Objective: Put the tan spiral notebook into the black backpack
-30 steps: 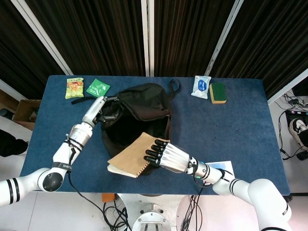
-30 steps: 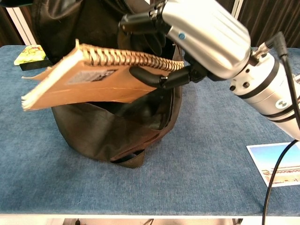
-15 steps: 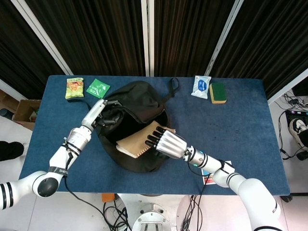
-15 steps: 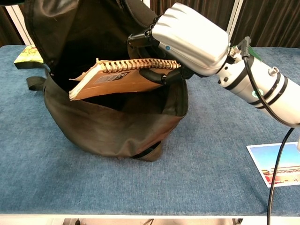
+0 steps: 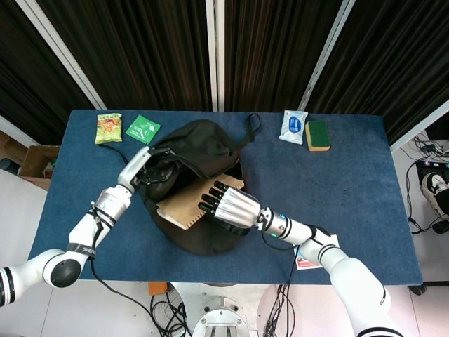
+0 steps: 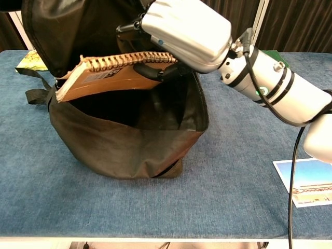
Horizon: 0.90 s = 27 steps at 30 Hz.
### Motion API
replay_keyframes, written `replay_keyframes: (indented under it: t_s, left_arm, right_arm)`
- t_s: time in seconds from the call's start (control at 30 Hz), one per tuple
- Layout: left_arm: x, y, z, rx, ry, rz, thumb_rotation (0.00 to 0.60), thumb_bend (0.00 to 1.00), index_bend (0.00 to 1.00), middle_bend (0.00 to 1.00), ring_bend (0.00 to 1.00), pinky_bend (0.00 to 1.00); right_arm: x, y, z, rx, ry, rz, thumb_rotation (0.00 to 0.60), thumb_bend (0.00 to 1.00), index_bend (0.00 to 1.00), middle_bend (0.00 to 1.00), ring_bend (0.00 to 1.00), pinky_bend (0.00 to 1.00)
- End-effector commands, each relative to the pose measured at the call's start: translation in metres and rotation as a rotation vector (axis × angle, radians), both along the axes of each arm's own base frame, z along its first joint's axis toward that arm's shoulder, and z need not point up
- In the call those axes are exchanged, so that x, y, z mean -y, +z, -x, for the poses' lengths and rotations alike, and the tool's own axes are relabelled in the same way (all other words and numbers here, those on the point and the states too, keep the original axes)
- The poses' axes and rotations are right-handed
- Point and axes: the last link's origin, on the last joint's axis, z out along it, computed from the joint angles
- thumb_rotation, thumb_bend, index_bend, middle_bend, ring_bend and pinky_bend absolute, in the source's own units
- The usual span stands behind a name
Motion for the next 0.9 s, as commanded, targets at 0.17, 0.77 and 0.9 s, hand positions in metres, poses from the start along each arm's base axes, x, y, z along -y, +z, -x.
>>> replay_keyframes:
  t_s: [0.17,0.77,0.9]
  left_arm:
    - [-0.004,0.007,0.006,0.058,0.030,0.007,0.600,0.55,0.56,0.53,0.51,0.44]
    - [0.004,0.015,0.008,0.114,0.052,0.042,0.600,0.55,0.56,0.34,0.30,0.46]
    - [0.004,0.014,0.011,0.095,0.050,0.045,0.600,0.55,0.56,0.34,0.30,0.44]
  right_arm:
    - [0.012,-0.011,-0.004,-0.048,-0.054,0.010,0.600,0.69,0.92,0.78,0.67,0.67]
    - [0.020,-0.050,0.026,-0.259,-0.260,-0.016,0.600,0.32,0.83,0.67,0.57,0.56]
    - [0.016,-0.050,0.031,-0.217,-0.353,-0.044,0.600,0.07,0.43,0.42,0.33,0.39]
